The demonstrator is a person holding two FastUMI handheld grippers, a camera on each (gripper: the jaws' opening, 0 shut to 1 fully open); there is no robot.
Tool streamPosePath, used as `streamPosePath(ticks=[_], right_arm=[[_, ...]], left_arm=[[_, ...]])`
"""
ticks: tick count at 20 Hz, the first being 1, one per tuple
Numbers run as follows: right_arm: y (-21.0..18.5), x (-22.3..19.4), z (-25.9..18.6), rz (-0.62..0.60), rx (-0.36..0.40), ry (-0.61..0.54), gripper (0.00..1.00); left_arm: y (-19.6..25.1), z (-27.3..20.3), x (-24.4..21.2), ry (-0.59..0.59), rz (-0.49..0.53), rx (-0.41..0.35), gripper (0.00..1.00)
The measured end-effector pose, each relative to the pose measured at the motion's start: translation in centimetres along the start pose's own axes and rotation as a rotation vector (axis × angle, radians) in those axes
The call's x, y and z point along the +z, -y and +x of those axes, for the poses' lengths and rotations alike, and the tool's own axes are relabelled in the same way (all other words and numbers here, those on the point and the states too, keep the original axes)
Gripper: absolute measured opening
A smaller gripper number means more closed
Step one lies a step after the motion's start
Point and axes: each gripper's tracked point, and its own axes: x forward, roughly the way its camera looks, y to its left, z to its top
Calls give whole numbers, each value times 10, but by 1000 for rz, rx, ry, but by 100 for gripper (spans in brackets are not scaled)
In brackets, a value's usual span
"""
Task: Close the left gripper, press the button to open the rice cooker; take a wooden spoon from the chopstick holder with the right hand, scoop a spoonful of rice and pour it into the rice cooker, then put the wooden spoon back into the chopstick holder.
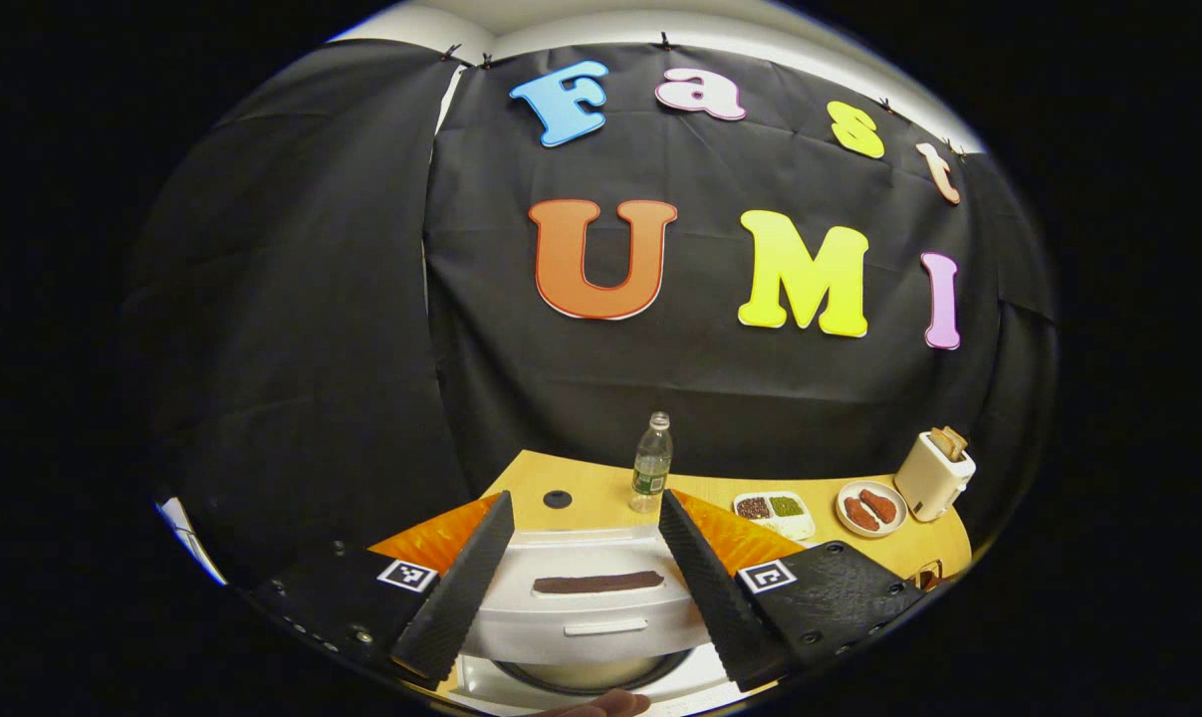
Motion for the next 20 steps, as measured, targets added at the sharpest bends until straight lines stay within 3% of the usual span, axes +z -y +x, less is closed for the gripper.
streamPosePath(ticks=[6, 11, 20], right_arm=[[-11, 5, -22, -1, 9, -19, 100], [-12, 22, -43, -48, -46, 11, 100], [-25, 10, -44, -49, -20, -20, 100]], left_arm=[[5, -21, -62, -109, 17, -15, 96], [6, -37, -88, -146, 31, -2, 98], [8, -45, -125, -243, 35, 6, 98]])
